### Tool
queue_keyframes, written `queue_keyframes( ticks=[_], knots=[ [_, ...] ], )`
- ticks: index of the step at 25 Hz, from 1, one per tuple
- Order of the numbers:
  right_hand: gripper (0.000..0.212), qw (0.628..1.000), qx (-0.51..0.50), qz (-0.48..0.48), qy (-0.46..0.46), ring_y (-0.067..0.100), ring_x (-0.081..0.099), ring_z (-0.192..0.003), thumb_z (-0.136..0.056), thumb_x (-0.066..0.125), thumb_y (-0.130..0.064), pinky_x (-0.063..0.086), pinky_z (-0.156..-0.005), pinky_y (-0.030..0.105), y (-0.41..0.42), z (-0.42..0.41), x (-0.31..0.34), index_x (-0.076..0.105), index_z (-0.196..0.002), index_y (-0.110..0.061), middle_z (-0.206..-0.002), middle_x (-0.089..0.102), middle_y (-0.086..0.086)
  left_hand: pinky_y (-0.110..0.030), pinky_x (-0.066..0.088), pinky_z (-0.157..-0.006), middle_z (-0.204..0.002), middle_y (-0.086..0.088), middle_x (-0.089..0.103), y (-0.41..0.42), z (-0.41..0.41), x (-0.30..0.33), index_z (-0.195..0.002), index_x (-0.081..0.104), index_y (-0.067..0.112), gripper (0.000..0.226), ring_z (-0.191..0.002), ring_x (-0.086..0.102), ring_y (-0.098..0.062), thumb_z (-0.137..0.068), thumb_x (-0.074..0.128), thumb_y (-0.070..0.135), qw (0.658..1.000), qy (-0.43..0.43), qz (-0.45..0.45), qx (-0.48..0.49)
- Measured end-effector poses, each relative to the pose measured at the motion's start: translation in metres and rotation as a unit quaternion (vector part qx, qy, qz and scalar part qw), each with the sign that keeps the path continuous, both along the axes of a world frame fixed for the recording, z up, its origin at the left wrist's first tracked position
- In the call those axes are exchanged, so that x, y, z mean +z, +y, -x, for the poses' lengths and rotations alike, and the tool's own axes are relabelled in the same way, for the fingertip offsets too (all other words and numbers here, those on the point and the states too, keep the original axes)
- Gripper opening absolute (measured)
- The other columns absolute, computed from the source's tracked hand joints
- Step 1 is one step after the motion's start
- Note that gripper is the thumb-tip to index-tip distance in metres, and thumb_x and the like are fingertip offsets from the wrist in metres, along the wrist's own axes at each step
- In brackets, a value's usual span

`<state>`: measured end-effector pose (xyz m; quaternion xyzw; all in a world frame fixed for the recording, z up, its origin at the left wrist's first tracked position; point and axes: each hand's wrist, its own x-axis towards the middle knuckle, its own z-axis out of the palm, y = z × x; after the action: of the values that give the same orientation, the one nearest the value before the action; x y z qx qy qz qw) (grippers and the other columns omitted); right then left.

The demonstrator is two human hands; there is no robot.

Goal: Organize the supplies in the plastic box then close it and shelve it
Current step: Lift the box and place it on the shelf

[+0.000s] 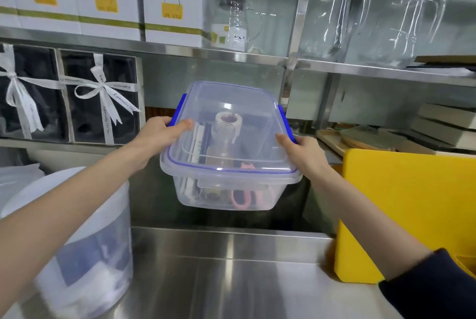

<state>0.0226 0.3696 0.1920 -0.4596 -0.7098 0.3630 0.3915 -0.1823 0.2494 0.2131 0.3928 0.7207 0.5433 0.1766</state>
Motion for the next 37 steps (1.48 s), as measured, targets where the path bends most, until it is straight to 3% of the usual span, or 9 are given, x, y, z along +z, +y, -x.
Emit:
queue_keyframes(
  ticks=[9,15,20,22,26,28,31,35,37],
  knots=[
    [0.028,0.999,-0.014,0.024,0.022,0.020,0.061,-0.081,-0.087,0.054,-0.041,0.048,-0.063,0.024,0.037,0.025,-0.010,0.050,-0.094,-0.014,-0.092,0.060,0.004,-0.030,0.049,-0.071,-0.096,-0.009,0.064,0.038,0.027,-0.011,-0.109,0.060,0.003,0.039,-0.073,0.061,-0.019,-0.085,0.058,0.034,1.000,-0.026,-0.013,0.007],
    [0.038,0.998,-0.023,0.052,0.031,0.021,0.061,-0.084,-0.087,0.056,-0.040,0.050,-0.074,0.031,0.053,0.033,-0.015,0.055,-0.107,-0.008,-0.094,0.060,0.006,-0.025,0.046,-0.065,-0.077,-0.001,0.060,0.056,0.033,-0.016,-0.092,0.059,0.010,0.024,-0.066,0.057,-0.015,-0.086,0.058,0.033,0.999,-0.043,-0.011,0.013],
    [0.026,0.996,-0.010,0.082,0.045,0.024,0.061,-0.087,-0.087,0.058,-0.035,0.053,-0.079,0.033,0.058,0.041,-0.020,0.057,-0.091,-0.009,-0.098,0.062,0.010,-0.025,0.044,-0.061,-0.072,-0.001,0.058,0.067,0.041,-0.023,-0.067,0.053,0.015,0.026,-0.063,0.054,-0.016,-0.083,0.061,0.033,0.997,-0.064,0.001,0.040],
    [0.035,0.992,0.016,0.098,0.072,0.024,0.061,-0.088,-0.088,0.058,-0.032,0.052,-0.075,0.030,0.059,0.042,-0.023,0.057,-0.109,-0.003,-0.101,0.062,0.011,-0.026,0.044,-0.061,-0.076,-0.004,0.059,0.069,0.046,-0.026,-0.072,0.055,0.011,0.024,-0.063,0.055,-0.016,-0.082,0.062,0.032,0.996,-0.076,0.006,0.042],
    [0.062,0.986,0.080,0.089,0.116,0.019,0.057,-0.106,-0.085,0.059,-0.041,0.047,-0.097,0.034,0.056,0.040,-0.024,0.040,-0.135,-0.009,-0.122,0.057,0.001,-0.025,0.042,-0.053,-0.075,-0.003,0.059,0.073,0.058,-0.026,-0.105,0.059,0.007,0.034,-0.062,0.054,-0.015,-0.081,0.064,0.031,0.995,-0.089,0.002,0.046],
    [0.071,0.980,0.156,0.084,0.093,0.014,0.056,-0.109,-0.082,0.061,-0.044,0.041,-0.104,0.034,0.055,0.034,-0.026,0.031,-0.141,-0.018,-0.119,0.056,-0.011,-0.025,0.044,-0.049,-0.072,-0.002,0.057,0.074,0.063,-0.026,-0.099,0.058,0.007,0.030,-0.061,0.054,-0.015,-0.082,0.063,0.031,0.995,-0.090,0.012,0.041],
    [0.085,0.977,0.209,0.048,-0.006,0.016,0.045,-0.128,-0.076,0.068,-0.040,0.032,-0.105,0.031,0.050,0.027,-0.033,0.020,-0.145,-0.028,-0.141,0.044,-0.009,-0.016,0.046,-0.037,-0.072,-0.003,0.057,0.073,0.061,-0.025,-0.076,0.056,0.011,0.022,-0.060,0.053,-0.016,-0.084,0.060,0.031,0.993,-0.109,0.007,0.033],
    [0.086,0.983,0.181,0.022,0.004,0.011,0.045,-0.123,-0.074,0.071,-0.038,0.035,-0.103,0.030,0.047,0.029,-0.035,0.023,-0.145,-0.028,-0.145,0.042,-0.005,-0.025,0.045,-0.066,-0.079,-0.002,0.061,0.067,0.061,-0.026,-0.081,0.059,0.014,0.032,-0.069,0.057,-0.017,-0.084,0.051,0.044,0.995,-0.101,0.014,-0.003],
    [0.083,0.983,0.181,0.021,0.005,0.006,0.044,-0.113,-0.076,0.070,-0.037,0.036,-0.096,0.026,0.045,0.029,-0.035,0.024,-0.144,-0.028,-0.141,0.044,-0.006,-0.032,0.045,-0.093,-0.105,-0.002,0.065,0.056,0.059,-0.030,-0.108,0.059,0.016,0.063,-0.096,0.061,-0.020,-0.072,0.052,0.067,0.996,-0.046,0.048,-0.055]
  ],
)
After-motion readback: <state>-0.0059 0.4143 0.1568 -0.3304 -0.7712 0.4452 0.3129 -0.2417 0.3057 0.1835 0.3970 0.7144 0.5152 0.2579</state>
